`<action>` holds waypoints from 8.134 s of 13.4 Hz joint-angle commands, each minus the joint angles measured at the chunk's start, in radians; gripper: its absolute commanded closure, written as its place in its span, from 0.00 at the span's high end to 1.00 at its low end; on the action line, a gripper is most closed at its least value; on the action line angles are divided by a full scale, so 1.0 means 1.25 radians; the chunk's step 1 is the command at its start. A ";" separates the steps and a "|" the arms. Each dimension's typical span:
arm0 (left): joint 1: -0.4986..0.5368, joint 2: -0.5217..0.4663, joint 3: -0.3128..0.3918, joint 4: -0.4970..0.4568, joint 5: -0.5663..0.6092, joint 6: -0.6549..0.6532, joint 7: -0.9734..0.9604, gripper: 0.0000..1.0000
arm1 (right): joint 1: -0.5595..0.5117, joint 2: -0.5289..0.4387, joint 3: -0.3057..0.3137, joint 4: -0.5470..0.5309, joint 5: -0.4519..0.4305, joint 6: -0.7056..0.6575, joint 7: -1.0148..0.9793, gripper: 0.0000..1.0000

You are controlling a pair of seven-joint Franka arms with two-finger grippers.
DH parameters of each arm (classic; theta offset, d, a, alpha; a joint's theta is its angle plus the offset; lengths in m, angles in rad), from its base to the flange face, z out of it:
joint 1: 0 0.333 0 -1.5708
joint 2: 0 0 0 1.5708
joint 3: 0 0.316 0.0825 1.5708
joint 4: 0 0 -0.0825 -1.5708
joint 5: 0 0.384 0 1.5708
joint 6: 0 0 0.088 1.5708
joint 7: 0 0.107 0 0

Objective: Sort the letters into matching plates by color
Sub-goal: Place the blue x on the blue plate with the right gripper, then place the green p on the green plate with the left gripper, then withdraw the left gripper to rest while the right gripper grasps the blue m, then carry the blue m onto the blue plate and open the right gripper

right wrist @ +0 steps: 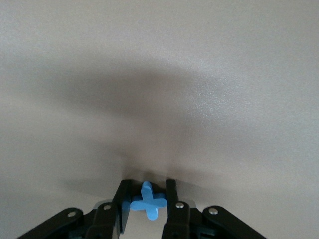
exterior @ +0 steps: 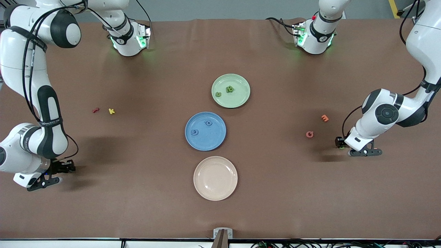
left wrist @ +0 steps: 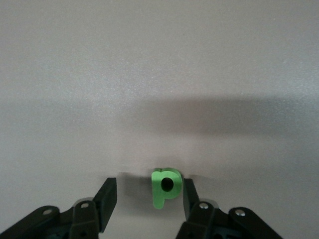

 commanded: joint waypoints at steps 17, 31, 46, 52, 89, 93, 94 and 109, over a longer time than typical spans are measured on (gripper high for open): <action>-0.006 0.039 -0.001 0.032 -0.004 0.023 0.010 0.03 | 0.347 -0.138 0.022 0.003 0.004 -0.300 0.584 0.15; 0.002 -0.036 -0.242 0.000 -0.148 -0.164 -0.118 0.00 | 0.667 -0.063 0.038 0.003 0.097 -0.073 1.142 0.16; -0.437 0.001 -0.340 -0.075 -0.146 -0.147 -0.953 0.00 | 0.556 -0.308 0.001 -0.133 0.078 -0.325 0.946 1.00; -0.665 0.013 -0.183 -0.015 -0.142 -0.094 -1.074 0.07 | 0.303 -0.401 0.001 -0.253 0.011 -0.322 0.568 1.00; -0.579 -0.275 0.468 0.511 -0.730 -0.500 0.212 1.00 | -0.151 -0.004 0.008 -0.039 -0.012 0.028 -0.374 0.69; -0.594 -0.331 0.562 0.499 -0.787 -0.585 0.290 1.00 | -0.149 -0.004 0.008 -0.038 -0.012 0.027 -0.374 0.25; -0.594 -0.344 0.572 0.499 -0.790 -0.609 0.291 1.00 | -0.149 -0.004 0.009 -0.039 -0.012 0.026 -0.372 0.18; -0.601 -0.539 0.632 0.361 -0.774 -0.686 0.357 1.00 | 0.044 -0.202 0.004 -0.035 -0.026 -0.283 -0.052 0.12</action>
